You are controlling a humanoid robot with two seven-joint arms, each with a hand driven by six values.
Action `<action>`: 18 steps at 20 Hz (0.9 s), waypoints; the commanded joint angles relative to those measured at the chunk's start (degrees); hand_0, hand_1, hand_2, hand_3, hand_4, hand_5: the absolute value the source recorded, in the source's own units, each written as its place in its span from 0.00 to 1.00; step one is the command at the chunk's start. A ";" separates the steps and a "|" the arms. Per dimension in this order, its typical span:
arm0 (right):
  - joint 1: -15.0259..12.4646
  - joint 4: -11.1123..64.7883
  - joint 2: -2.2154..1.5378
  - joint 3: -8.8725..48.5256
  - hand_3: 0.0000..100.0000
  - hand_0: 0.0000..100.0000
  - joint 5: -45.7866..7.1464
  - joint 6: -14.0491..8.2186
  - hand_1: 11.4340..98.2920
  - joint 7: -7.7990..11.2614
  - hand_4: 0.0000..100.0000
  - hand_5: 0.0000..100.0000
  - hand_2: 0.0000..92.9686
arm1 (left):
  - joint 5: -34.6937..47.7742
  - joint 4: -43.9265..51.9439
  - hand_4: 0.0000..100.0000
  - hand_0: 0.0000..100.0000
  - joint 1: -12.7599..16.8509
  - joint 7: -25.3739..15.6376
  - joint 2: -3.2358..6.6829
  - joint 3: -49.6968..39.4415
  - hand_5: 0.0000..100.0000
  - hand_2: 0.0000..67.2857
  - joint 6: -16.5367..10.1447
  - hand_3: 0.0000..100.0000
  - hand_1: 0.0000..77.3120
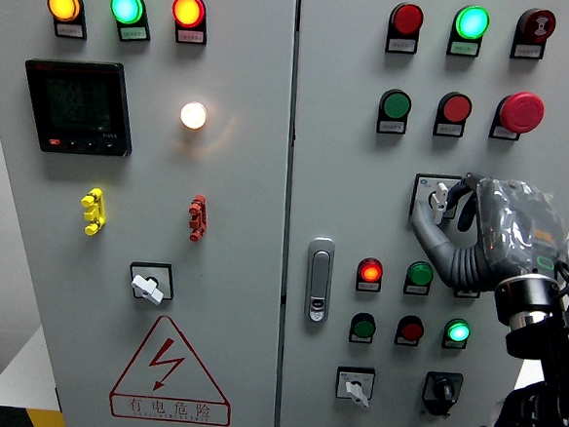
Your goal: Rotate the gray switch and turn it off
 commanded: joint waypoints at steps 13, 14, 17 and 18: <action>-2.28 3.86 0.19 0.35 0.81 0.00 -0.10 -0.15 0.21 0.12 0.91 0.95 0.59 | -0.02 0.04 0.12 0.34 0.05 0.01 0.00 0.00 0.12 0.18 0.00 0.22 0.00; -2.63 4.82 0.19 0.35 0.81 0.00 -0.10 -0.15 0.21 0.21 0.85 0.95 0.59 | 0.07 0.04 0.12 0.34 0.05 0.01 0.00 0.00 0.12 0.18 0.00 0.22 0.00; -3.78 6.85 0.19 0.53 0.80 0.00 -0.10 0.02 0.21 0.38 0.74 0.93 0.54 | -0.02 -0.05 0.12 0.34 0.05 0.01 0.08 0.00 0.12 0.18 0.00 0.22 0.00; -4.13 7.38 0.19 0.70 0.78 0.00 -0.10 0.03 0.21 0.64 0.72 0.91 0.53 | -0.02 0.04 0.12 0.34 0.05 0.01 0.08 0.00 0.12 0.18 0.00 0.22 0.00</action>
